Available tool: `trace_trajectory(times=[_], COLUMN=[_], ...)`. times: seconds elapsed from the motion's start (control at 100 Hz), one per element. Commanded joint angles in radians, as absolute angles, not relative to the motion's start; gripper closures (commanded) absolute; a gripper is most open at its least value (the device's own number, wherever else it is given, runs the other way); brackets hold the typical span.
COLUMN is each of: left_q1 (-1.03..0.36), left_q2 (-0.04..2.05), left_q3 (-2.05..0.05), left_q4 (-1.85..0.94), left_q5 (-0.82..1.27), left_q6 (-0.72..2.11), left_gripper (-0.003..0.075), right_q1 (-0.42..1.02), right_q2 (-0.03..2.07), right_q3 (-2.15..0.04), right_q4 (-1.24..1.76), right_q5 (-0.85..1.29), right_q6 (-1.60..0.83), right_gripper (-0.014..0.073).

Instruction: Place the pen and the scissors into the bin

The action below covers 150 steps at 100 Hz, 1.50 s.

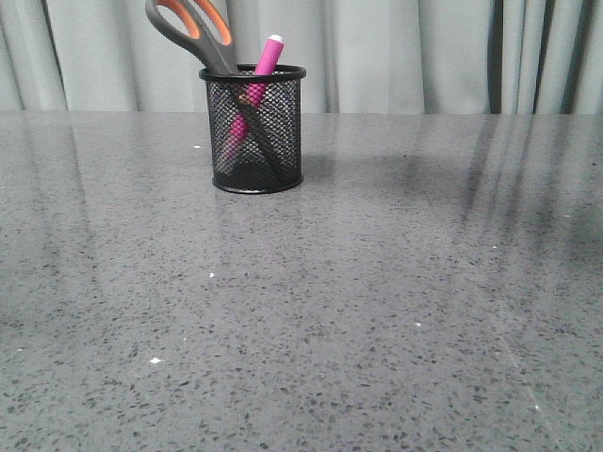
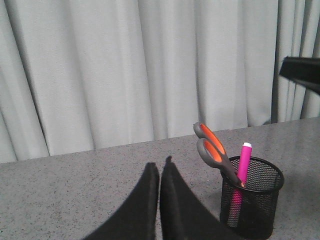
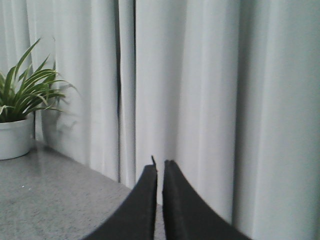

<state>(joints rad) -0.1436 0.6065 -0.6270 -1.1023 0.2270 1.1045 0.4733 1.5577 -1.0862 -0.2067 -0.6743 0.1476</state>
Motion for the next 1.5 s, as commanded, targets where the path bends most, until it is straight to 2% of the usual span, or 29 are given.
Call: trace_trajectory(times=[0.0,0.17,0.38,0.61,0.88,1.05,1.49], left_q1=[-0.143,-0.143,-0.143,-0.143,-0.143,-0.143,-0.143], left_q2=[0.606,0.606,0.546,0.347,0.115,0.074,0.074], left_q3=[-0.657,-0.657,-0.599,-0.435,-0.276,-0.228,-0.224], left_q4=[-1.115,-1.099,-1.101,-1.117,-1.130,-1.142,-1.144], left_q5=[0.194,0.198,0.138,0.045,0.000,0.000,0.007], left_q6=[1.097,1.097,1.097,1.097,1.097,1.097,1.097], left_gripper=[0.0742,0.0742,0.0742,0.0742,0.0742,0.0742,0.0742], right_q1=[0.443,0.386,0.270,0.161,0.146,0.146,0.146], right_q2=[1.440,1.269,1.022,0.708,0.369,0.277,0.269], right_q3=[-1.090,-0.973,-0.689,-0.375,-0.073,0.027,0.025], right_q4=[-0.203,-0.203,-0.203,-0.201,-0.133,-0.096,-0.097], right_q5=[-0.683,-0.635,-0.670,-0.671,-0.654,-0.654,-0.609], right_q6=[0.142,0.142,0.142,0.142,0.142,0.142,0.142], right_gripper=[0.0660,0.0659,0.0660,0.0660,0.0660,0.0660,0.0662])
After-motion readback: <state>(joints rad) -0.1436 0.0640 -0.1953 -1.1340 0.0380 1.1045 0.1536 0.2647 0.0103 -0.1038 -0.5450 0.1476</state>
